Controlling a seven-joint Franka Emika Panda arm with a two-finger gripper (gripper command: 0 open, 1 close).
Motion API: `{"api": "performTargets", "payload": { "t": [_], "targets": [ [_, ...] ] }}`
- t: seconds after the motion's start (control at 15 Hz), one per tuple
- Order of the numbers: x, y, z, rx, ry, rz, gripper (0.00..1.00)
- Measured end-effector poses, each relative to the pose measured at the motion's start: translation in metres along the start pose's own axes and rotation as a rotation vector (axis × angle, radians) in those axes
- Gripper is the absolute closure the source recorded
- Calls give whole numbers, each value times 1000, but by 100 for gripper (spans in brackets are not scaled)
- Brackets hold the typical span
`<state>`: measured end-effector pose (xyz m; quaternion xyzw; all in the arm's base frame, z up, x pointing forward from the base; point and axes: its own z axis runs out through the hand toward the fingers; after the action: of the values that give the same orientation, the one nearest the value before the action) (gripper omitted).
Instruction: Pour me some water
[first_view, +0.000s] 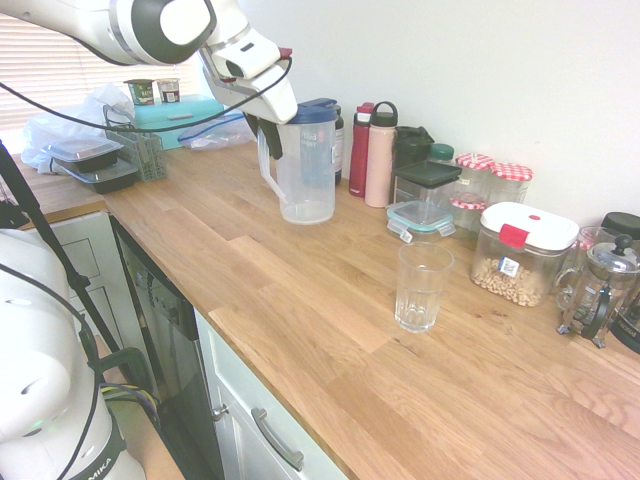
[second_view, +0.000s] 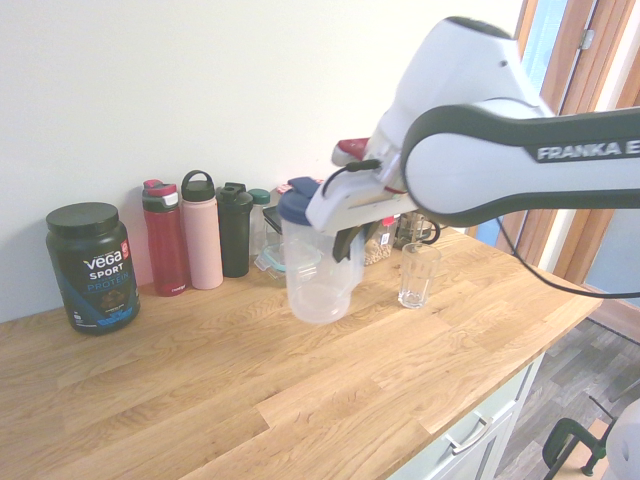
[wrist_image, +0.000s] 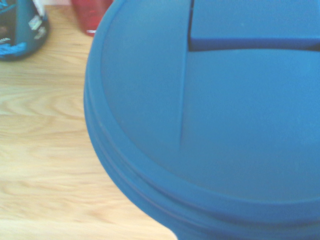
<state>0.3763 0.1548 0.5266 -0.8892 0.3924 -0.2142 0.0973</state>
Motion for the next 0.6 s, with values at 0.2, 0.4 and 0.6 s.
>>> {"api": "performTargets", "payload": {
  "t": [0.2,0.4,0.6],
  "targets": [
    [-26,-32,14,18,-11,-5,100],
    [-38,-45,33,21,-12,-17,100],
    [-48,-51,49,44,-21,-30,100]
  ]
}}
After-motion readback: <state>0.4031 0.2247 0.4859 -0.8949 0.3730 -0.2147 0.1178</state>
